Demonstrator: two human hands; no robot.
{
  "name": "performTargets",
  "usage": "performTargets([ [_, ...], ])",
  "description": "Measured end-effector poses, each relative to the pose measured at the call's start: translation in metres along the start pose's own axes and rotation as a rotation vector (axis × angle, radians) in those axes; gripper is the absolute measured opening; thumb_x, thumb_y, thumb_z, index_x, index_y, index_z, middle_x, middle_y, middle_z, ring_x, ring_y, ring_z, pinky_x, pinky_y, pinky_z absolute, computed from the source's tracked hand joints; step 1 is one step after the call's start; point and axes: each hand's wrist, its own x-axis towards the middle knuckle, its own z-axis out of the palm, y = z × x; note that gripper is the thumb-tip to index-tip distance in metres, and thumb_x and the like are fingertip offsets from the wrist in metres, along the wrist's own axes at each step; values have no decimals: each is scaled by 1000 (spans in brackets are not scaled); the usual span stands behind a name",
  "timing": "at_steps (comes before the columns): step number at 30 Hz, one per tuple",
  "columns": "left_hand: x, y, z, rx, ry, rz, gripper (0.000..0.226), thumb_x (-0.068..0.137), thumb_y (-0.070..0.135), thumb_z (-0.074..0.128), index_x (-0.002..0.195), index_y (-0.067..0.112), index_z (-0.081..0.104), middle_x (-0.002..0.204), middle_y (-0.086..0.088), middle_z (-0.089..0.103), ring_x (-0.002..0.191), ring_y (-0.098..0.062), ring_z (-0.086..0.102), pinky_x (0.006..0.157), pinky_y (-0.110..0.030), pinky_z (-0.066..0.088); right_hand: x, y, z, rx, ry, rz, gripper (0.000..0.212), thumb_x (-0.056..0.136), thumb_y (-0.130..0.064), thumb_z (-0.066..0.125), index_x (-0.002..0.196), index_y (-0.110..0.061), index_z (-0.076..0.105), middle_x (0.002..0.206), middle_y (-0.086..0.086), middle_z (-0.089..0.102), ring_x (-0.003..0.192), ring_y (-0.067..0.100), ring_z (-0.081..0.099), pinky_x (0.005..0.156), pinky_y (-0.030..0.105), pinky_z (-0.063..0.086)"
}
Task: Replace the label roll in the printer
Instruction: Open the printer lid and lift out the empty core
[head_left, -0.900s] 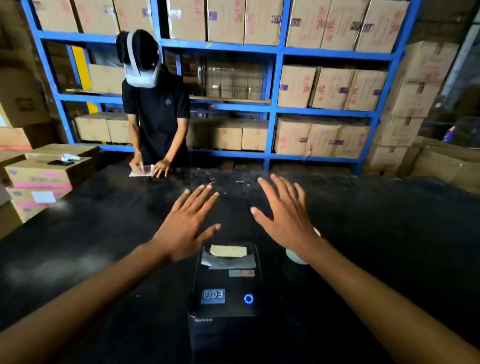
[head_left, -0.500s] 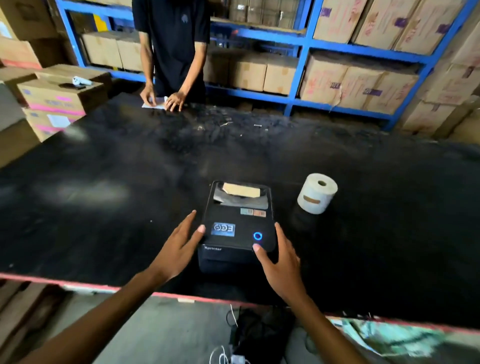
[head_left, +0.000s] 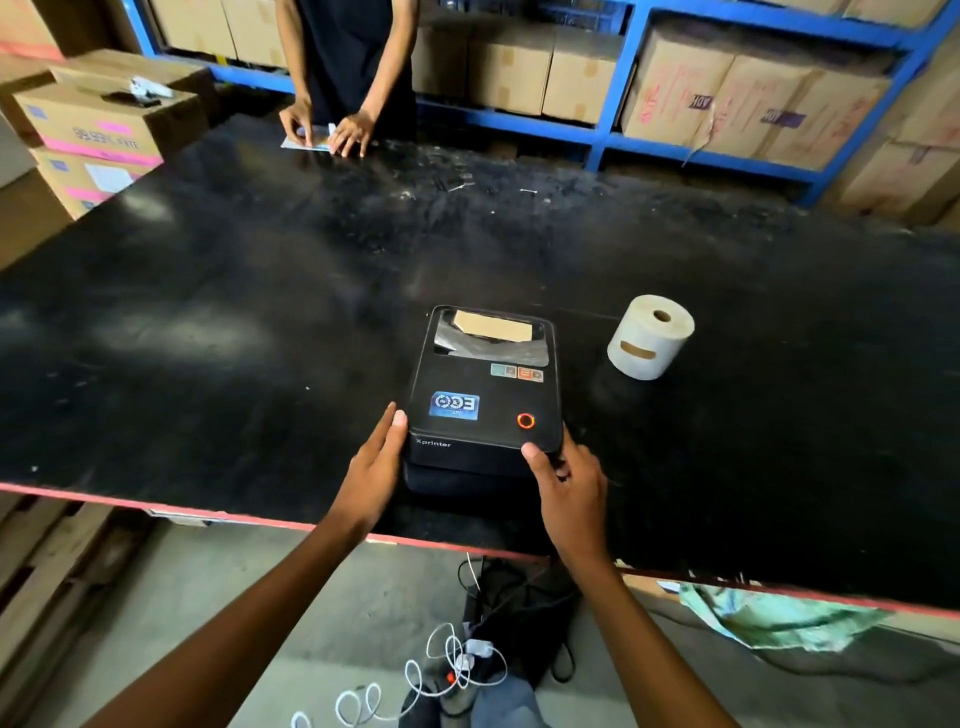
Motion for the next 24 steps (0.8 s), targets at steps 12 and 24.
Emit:
performTargets([
  [12,13,-1,-10,141,39,23,64,86,68,32,114,24,69,120,-3,70,118,-18,59,112,-45,36,125,-104,-38,-136,96,79,75,74,-80,41,41,-14,51,47,-4,55,52,15,51,62,31,35],
  [24,23,8,-13,203,73,90,41,90,50,50,67,27,75,71,16,75,79,2,69,77,-18,50,165,-101,-28,313,-26,-3,36,98,-31,45,121,-9,62,124,8,65,116,20,58,105,37,44],
])
